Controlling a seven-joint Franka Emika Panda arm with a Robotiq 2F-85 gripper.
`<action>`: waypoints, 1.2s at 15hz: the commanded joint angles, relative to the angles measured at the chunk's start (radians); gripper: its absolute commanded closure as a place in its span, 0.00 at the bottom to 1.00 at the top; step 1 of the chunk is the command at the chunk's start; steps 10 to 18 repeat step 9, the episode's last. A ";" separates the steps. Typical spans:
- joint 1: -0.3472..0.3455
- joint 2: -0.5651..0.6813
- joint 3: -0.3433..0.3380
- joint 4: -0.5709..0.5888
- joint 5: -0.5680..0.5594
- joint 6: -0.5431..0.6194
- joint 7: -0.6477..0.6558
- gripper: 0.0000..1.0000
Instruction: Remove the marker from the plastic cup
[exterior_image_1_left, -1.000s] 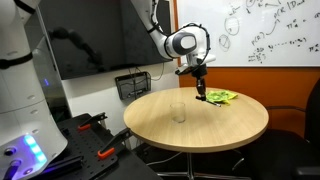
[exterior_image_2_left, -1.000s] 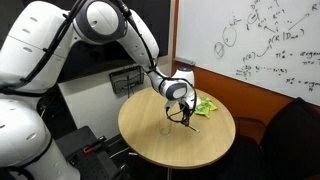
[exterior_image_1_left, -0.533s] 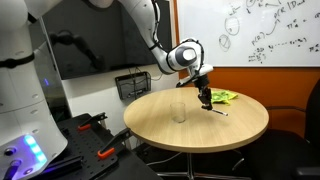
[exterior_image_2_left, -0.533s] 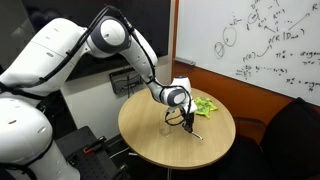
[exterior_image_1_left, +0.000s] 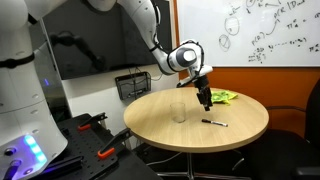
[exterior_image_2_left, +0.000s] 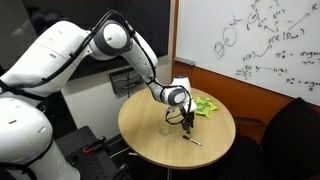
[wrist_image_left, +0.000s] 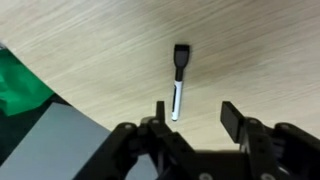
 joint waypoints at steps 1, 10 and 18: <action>-0.028 -0.133 0.053 -0.066 -0.030 -0.096 -0.089 0.03; -0.042 -0.372 0.079 -0.209 -0.114 -0.152 -0.132 0.00; -0.042 -0.372 0.079 -0.209 -0.114 -0.152 -0.132 0.00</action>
